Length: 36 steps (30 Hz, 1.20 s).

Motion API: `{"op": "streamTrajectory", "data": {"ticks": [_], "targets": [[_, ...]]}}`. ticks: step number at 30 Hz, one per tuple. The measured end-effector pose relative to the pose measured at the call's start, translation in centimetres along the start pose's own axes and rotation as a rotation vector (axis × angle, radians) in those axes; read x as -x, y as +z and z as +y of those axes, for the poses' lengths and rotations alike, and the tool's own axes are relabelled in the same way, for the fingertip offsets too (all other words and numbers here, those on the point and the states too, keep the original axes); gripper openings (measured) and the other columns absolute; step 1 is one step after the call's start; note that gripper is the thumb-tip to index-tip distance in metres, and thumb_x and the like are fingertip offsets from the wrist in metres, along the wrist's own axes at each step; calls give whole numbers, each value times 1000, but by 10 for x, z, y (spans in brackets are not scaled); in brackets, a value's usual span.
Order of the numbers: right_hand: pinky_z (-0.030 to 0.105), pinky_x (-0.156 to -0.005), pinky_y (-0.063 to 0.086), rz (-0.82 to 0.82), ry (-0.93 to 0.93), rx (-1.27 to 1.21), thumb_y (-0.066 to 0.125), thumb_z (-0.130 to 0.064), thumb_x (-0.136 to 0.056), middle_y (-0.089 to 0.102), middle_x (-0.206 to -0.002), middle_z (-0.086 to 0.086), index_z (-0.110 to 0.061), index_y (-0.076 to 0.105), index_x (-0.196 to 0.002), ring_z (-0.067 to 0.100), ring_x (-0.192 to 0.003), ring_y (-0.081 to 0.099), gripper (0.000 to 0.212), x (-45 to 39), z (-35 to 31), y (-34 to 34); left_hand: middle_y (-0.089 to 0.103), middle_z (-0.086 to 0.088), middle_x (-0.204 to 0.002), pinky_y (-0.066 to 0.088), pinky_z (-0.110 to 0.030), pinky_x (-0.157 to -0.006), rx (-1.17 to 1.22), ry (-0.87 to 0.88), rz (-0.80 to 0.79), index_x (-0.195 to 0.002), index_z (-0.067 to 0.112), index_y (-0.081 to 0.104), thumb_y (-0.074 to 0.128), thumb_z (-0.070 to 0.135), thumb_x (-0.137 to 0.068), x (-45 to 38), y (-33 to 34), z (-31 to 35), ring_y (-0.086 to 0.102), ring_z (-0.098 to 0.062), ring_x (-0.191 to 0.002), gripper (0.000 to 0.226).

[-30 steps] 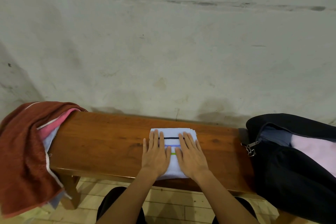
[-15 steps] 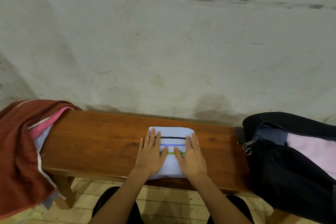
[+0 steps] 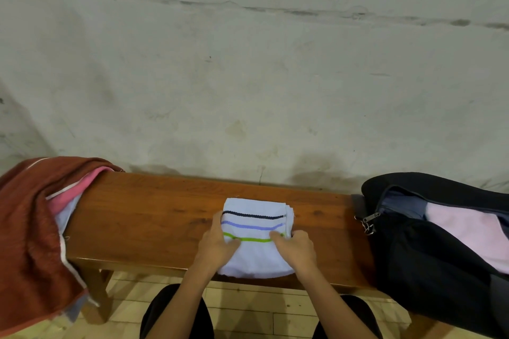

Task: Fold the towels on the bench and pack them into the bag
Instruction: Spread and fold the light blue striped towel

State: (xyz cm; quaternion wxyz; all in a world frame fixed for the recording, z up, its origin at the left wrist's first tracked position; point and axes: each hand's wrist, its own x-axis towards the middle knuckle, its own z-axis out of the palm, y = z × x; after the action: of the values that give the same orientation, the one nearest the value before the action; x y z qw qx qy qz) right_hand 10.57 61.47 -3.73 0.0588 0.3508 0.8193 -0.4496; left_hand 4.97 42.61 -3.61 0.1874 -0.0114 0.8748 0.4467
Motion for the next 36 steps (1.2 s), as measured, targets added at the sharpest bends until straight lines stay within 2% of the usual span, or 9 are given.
{"op": "streamTrajectory", "data": {"ticks": [3, 7, 11, 15, 20, 26, 28, 33, 36], "targets": [[31, -70, 55, 13, -36, -12, 65, -46, -86, 67, -90, -4, -22, 62, -93, 13, -82, 64, 25, 2, 1, 1, 61, 5, -111, 52, -28, -77, 49, 8, -27, -144, 30, 32, 71, 19, -85, 2, -2, -1, 62, -16, -95, 71], [32, -75, 56, 104, -141, 232, 57, -50, -94, 62, -105, -3, -23, 47, -112, 15, -94, 63, 34, 0, 4, -6, 60, 8, -114, 49, -21, -75, 77, 28, -86, -148, 29, 26, 73, 23, -84, 10, 5, -1, 60, -12, -96, 79], [30, -80, 53, 110, -170, 322, 50, -48, -99, 61, -115, 0, -21, 44, -123, 16, -101, 63, 37, -7, 3, -16, 60, 7, -113, 51, -17, -55, 132, 73, -73, -147, 29, 22, 77, 31, -83, 18, 8, 0, 61, -11, -96, 84], [38, -83, 57, 37, -124, 271, 49, -56, -95, 61, -111, -1, -24, 46, -118, 17, -98, 63, 40, -9, 5, -18, 55, 9, -112, 52, -18, -68, 332, -5, -27, -145, 22, 29, 78, 30, -83, 17, 10, 8, 58, -6, -95, 80], [38, -79, 56, 1, -132, 53, 52, -48, -95, 62, -101, -2, -22, 53, -106, 15, -92, 62, 29, -12, 10, -20, 56, 15, -123, 56, -21, -76, 530, 46, -37, -141, 36, 32, 74, 7, -86, 20, 17, 3, 59, -2, -107, 75], [29, -70, 50, 6, -197, -140, 50, -37, -101, 62, -93, 2, -16, 57, -92, 12, -84, 60, 24, -9, -2, -40, 65, -3, -120, 57, -27, -81, 481, 70, -86, -119, 31, 63, 60, -5, -87, 22, 12, 21, 65, -14, -104, 48], [32, -69, 50, 26, -235, -166, 50, -37, -101, 61, -90, 4, -14, 57, -90, 14, -80, 60, 26, -8, -5, -53, 67, -2, -116, 58, -30, -81, 495, 97, -81, -118, 32, 63, 60, -3, -89, 24, 13, 38, 66, -15, -102, 46], [41, -72, 53, 107, -325, -194, 52, -40, -100, 62, -89, 9, -11, 56, -91, 22, -81, 62, 30, -1, -15, -105, 68, 6, -114, 55, -22, -78, 500, 269, -66, -118, 35, 62, 60, -3, -90, 27, 24, 90, 66, -8, -101, 47], [27, -62, 44, 186, -371, -159, 52, -36, -101, 58, -84, 4, -16, 54, -88, 14, -73, 55, 23, 2, -16, -147, 68, 10, -115, 54, -19, -77, 507, 341, -109, -120, 34, 62, 60, -1, -91, 29, 41, 126, 66, -2, -100, 46]]}}
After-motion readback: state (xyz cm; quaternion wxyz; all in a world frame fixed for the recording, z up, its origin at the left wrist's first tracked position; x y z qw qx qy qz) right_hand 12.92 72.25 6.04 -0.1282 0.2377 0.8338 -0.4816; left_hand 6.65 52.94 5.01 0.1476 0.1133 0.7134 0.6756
